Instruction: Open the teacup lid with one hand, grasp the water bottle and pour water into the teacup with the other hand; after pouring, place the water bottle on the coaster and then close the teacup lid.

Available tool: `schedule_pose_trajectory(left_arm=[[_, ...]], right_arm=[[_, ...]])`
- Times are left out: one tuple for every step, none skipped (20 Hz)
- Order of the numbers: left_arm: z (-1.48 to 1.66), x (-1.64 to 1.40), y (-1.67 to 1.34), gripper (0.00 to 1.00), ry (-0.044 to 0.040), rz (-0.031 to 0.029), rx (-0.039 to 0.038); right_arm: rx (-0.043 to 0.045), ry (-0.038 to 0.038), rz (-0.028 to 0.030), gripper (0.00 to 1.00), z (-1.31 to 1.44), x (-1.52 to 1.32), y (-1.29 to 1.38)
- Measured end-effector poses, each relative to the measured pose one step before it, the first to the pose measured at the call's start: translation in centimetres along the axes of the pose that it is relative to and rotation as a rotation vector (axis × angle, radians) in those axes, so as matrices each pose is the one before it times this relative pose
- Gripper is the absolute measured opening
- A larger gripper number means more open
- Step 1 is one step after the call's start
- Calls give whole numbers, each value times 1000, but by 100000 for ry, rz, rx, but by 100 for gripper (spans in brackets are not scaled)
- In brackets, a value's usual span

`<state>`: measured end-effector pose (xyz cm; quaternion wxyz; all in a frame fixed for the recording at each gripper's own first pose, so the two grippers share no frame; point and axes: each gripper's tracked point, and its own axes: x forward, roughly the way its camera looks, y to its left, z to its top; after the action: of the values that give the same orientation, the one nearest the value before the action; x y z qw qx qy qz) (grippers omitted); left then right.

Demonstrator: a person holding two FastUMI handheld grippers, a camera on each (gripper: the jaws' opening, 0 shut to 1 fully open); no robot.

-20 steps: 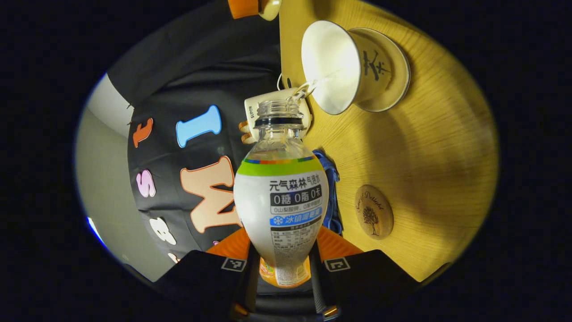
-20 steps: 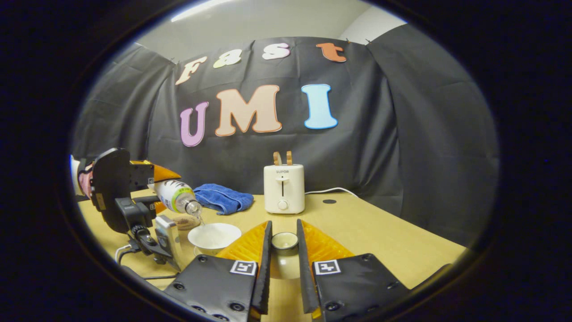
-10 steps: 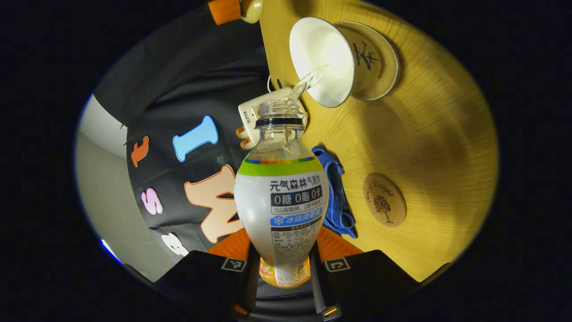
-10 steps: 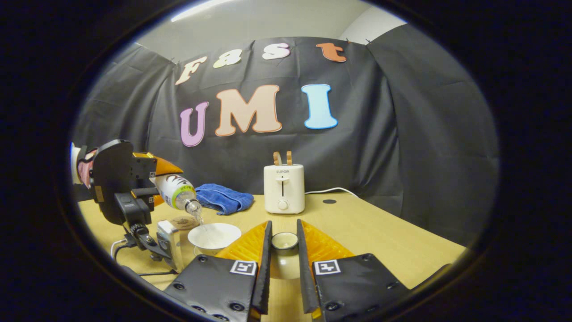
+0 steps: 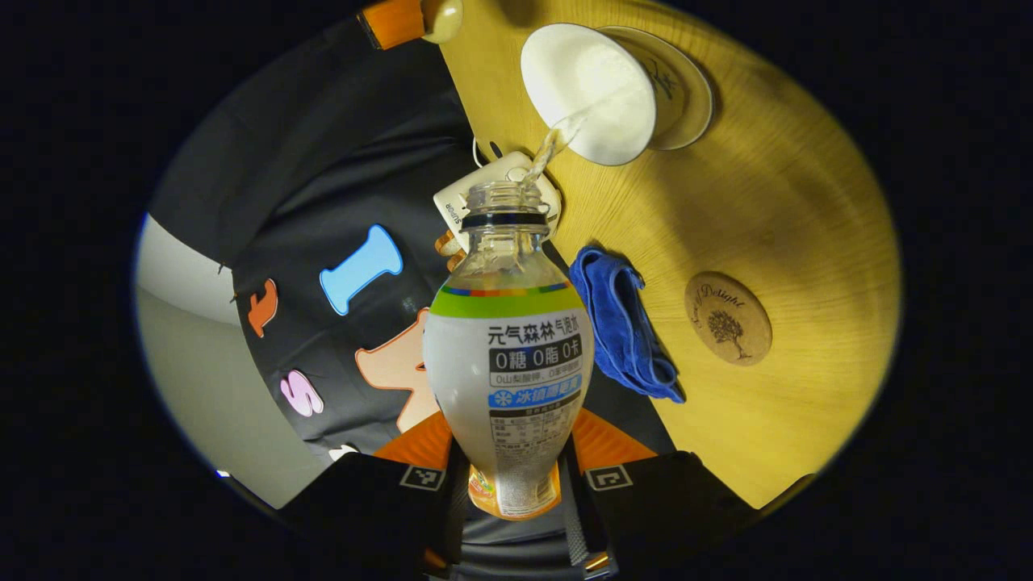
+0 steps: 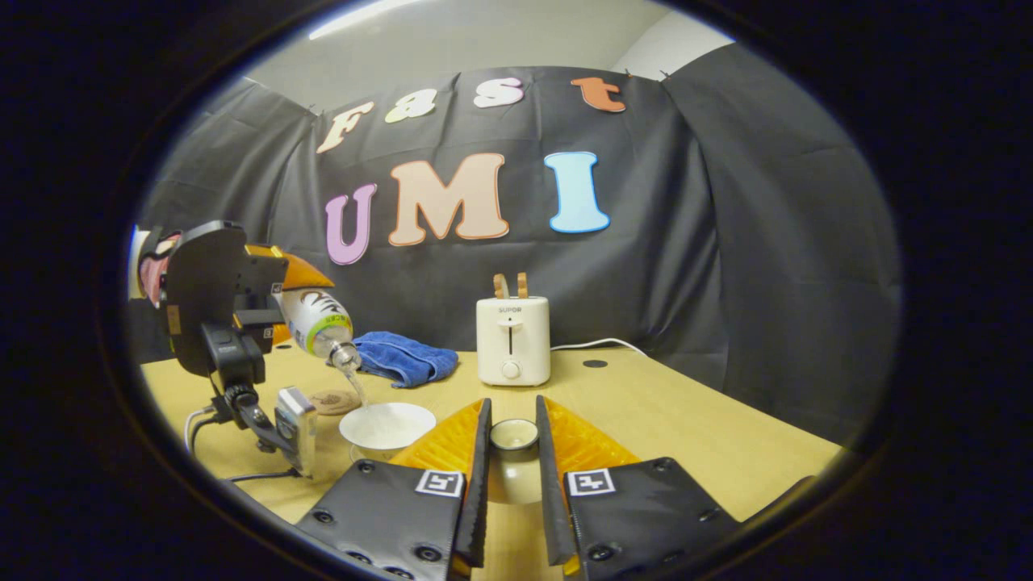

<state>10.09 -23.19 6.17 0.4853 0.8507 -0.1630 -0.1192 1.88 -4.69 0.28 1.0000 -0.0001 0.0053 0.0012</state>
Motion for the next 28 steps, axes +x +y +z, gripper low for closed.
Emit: schedule_pose_trajectory(left_arm=[[-111, 52, 358, 48, 80, 495, 1266], [-20, 130, 233, 48, -48, 696, 1154], [20, -69, 329, 48, 65, 544, 1015], [34, -43, 183, 48, -21, 458, 997], [-20, -275, 471, 47, -87, 359, 1155], [-112, 39, 334, 48, -74, 398, 1223], [44, 149, 128, 48, -20, 171, 776], [60, 93, 49, 48, -90, 75, 846], [53, 85, 45, 48, -37, -234, 631], [117, -47, -182, 48, -134, -174, 434], [27, -44, 51, 48, -159, -77, 185], [0, 18, -87, 48, -95, -215, 247], [71, -1, -39, 48, 3, -498, -625], [81, 43, -154, 48, -17, -454, -1978], [51, 126, -257, 48, -1, -785, -3072], [110, 201, -700, 47, -184, -1713, -4550], [60, 78, -1054, 47, -208, -2198, -5718], [96, 103, -1027, 47, -694, -1825, -6245], [218, -243, -501, 47, -119, -879, -6374], [267, -111, -758, 47, -432, -1269, -7583], [186, 18, -1089, 46, -235, -1837, -10397], [-146, -174, -792, 47, 632, -2089, -9972], [-157, 61, -677, 47, 653, -1793, -10261], [-349, -435, -391, 45, 543, -1652, -10501], [-47, -261, -369, 46, -593, -1458, -10826], [166, -145, -141, 47, -1011, -1616, -10585], [265, 124, -42, 47, -1535, -247, -9824], [259, 5, 392, 47, -1754, 533, -8788]], right_arm=[[11, -32, 0, 33, 77, 0, 0], [-9, 10, -8, 31, -28, 74, -4], [7, -28, -2, 32, 43, -43, 1], [-8, 33, 1, 33, -27, -27, 28], [7, -40, -2, 33, -78, 12, -24], [-11, 27, 15, 34, 35, 27, 8], [-4, -2, 432, 34, 21, -54, 111], [40, 9, 220, 34, 11, -5, -8], [-37, -41, 39, 34, -59, 38, -15], [9, 3, 1, 34, 36, 23, -14], [45, -9, -1, 34, -47, -20, 10], [-70, 33, 24, 34, 58, -39, 24], [75, -11, 5, 34, -18, 26, -32], [-43, 18, 11, 33, -21, 43, -13], [6, -28, 4, 33, 14, -30, 20], [33, 7, 1, 34, 7, 33, -3], [-58, 30, 20, 34, -13, -21, 7], [25, 44, 2, 34, 22, -22, 7], [-16, 5, 8, 34, -17, -7, -1], [-24, 35, -14, 34, -2, 33, 13], [18, -27, -7, 34, 33, -22, 5], [-31, 19, 6, 34, 20, -3, -24], [32, -7, -6, 34, -32, -11, 9], [-8, -94, 11, 33, 21, 6, -19], [15, 84, -13, 34, -36, -5, -14], [-2, -100, 10, 34, 79, -30, 33], [-7, 52, 11, 34, -107, 41, -35], [26, -32, -16, 34, 44, -12, 1]])
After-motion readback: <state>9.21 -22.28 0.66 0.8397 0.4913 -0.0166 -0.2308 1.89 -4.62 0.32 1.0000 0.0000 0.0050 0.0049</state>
